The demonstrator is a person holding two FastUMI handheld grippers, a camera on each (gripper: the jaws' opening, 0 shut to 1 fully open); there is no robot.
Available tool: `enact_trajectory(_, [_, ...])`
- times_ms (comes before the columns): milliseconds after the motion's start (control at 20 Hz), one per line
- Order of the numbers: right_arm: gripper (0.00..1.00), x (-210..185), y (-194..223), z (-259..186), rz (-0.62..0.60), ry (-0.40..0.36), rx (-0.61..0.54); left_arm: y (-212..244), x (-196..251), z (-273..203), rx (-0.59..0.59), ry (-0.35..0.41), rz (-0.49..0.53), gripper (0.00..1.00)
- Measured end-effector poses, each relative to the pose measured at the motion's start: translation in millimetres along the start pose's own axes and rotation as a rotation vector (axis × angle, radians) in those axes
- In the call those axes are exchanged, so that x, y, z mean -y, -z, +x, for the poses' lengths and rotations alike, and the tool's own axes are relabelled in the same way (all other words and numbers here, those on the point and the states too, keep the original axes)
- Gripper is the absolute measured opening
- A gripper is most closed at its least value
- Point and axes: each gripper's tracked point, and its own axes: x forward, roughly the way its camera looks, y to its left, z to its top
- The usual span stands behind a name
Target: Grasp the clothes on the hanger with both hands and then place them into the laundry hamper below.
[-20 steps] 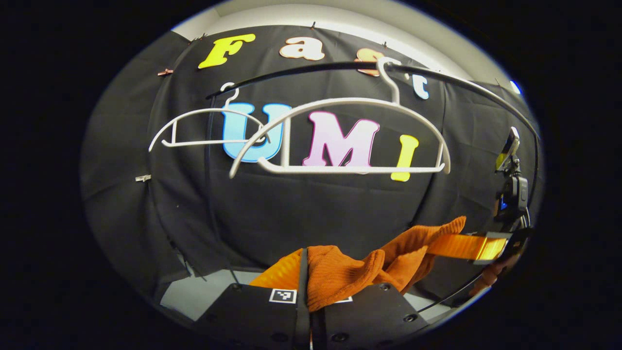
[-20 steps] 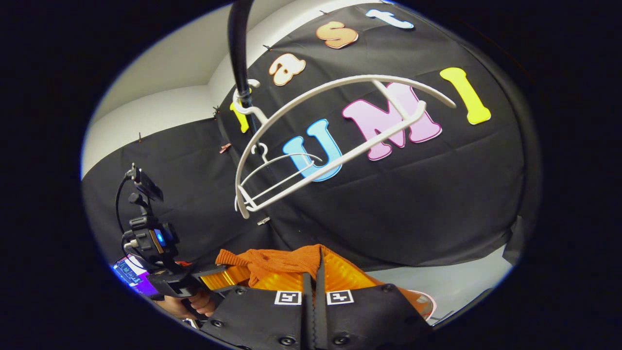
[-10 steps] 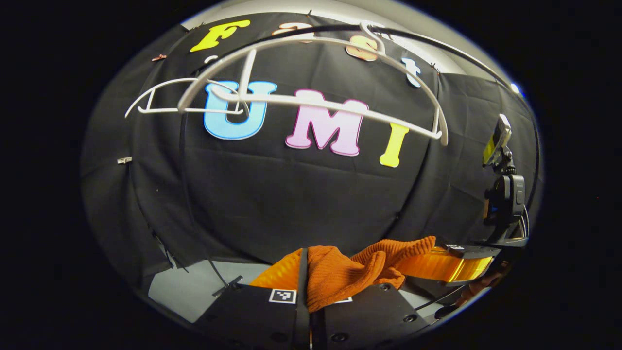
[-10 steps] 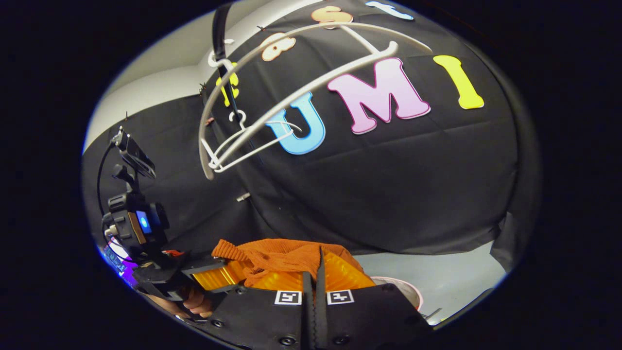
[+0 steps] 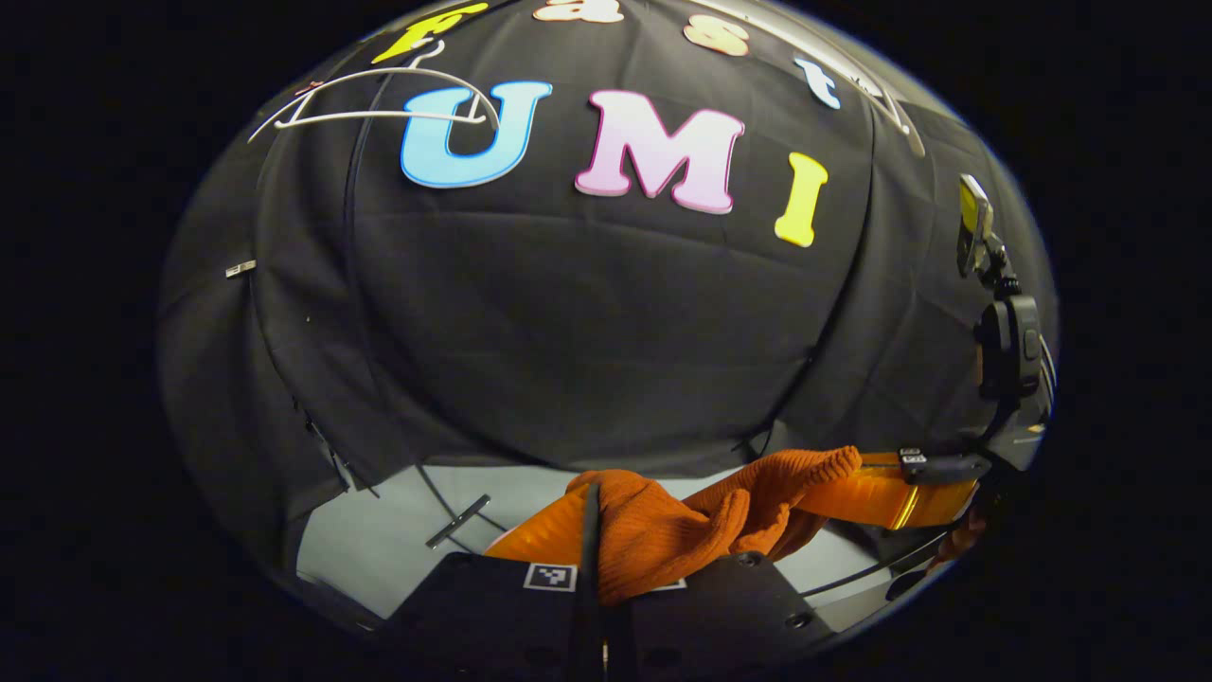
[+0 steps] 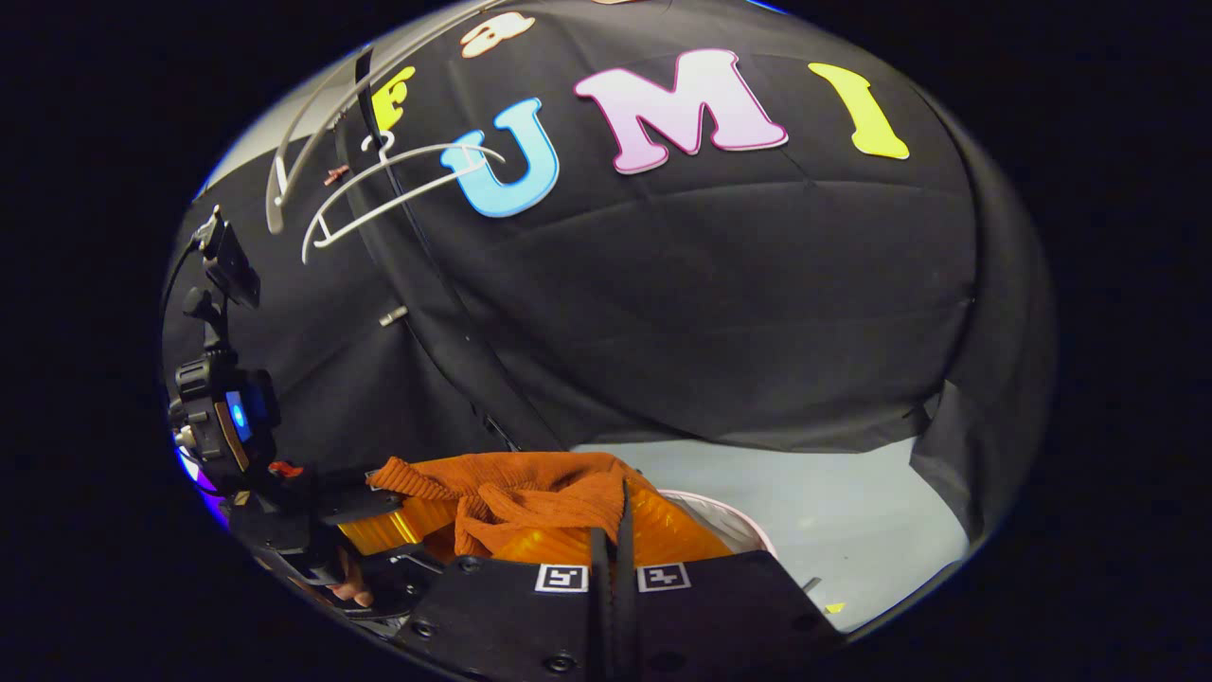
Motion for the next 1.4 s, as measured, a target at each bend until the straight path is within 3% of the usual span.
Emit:
enact_trajectory(400, [0.06,69,74,29,-0.038,0.245,-0.217,91,-20,29,-0.266,-0.060,0.023,0.10])
enact_trajectory(600, [0.97,76,88,27,-0.044,0.298,-0.265,103,-38,30,-0.301,-0.117,-0.011,0.92])
enact_trajectory(800, [0.99,75,85,22,-0.070,0.305,-0.262,96,-41,20,-0.291,-0.127,-0.031,0.89])
enact_trajectory(850, [0.99,71,83,19,-0.077,0.300,-0.258,92,-39,18,-0.283,-0.120,-0.033,0.84])
enact_trajectory(950, [0.99,64,75,11,-0.093,0.295,-0.238,83,-34,7,-0.263,-0.110,-0.032,0.89])
enact_trajectory(1200, [0.98,38,15,-31,-0.142,0.341,-0.046,56,-21,-36,-0.178,-0.066,-0.047,0.89])
enact_trajectory(1400, [0.99,2,-21,-65,-0.081,0.307,0.063,15,-9,-88,-0.062,-0.024,-0.017,0.89])
